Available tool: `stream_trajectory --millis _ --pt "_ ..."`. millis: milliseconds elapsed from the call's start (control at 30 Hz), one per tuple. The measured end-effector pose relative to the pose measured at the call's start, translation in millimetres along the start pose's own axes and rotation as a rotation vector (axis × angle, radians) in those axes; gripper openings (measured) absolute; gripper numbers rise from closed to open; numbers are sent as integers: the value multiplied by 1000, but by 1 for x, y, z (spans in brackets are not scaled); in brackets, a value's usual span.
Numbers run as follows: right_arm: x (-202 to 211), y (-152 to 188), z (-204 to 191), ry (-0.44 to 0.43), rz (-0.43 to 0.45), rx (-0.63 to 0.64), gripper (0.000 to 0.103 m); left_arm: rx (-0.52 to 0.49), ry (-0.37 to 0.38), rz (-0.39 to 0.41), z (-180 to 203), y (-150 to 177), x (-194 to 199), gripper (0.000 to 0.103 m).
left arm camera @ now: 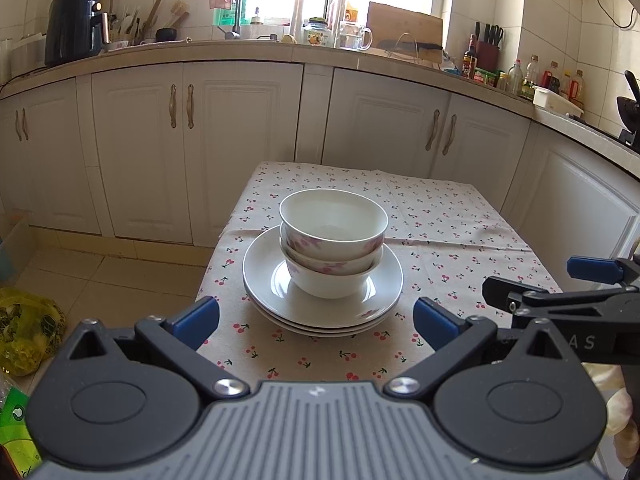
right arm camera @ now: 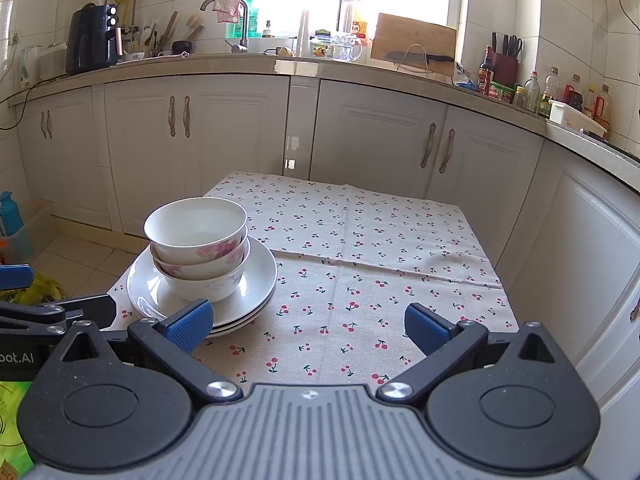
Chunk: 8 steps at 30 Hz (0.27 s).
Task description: Organize plates and bowls
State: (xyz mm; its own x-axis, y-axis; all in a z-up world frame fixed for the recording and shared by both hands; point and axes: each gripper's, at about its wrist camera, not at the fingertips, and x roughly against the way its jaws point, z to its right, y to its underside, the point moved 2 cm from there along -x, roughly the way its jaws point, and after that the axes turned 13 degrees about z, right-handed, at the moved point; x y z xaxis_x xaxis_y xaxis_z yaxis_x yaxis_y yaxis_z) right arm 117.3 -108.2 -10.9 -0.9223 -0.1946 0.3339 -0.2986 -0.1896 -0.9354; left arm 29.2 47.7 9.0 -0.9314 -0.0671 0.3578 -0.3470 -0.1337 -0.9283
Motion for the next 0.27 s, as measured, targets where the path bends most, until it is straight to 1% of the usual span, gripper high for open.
stream_trajectory --millis 267 --pt "0 -1 1 5 -1 -2 103 1 2 -3 0 0 0 102"
